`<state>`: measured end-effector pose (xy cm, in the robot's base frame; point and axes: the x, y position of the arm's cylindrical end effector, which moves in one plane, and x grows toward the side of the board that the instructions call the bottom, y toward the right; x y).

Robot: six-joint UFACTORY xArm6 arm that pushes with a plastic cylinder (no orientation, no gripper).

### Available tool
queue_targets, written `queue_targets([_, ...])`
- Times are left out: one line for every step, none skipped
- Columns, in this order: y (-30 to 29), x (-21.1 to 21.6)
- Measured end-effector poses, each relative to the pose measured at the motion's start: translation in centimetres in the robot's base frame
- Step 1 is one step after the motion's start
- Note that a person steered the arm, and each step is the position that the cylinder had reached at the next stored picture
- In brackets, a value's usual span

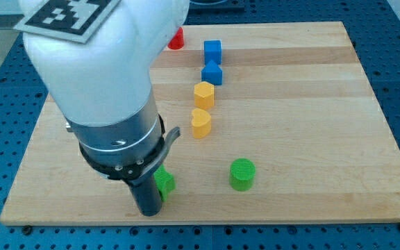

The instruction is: Slide the red star parallel to the green star

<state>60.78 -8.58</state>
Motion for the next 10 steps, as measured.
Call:
queue_targets([0.0,-0.6])
queue_targets([0.0,-0.6])
queue_targets([-3.5,-0.1])
queue_targets([-10.6,-0.8])
queue_targets([-10.2,-9.7])
queue_targets([-6.7,-19.8])
queue_targets([-5.7,-27.8])
queue_targets([-5.5,-30.6])
queue_targets([-11.7,-30.7])
queue_targets([-14.5,-29.9])
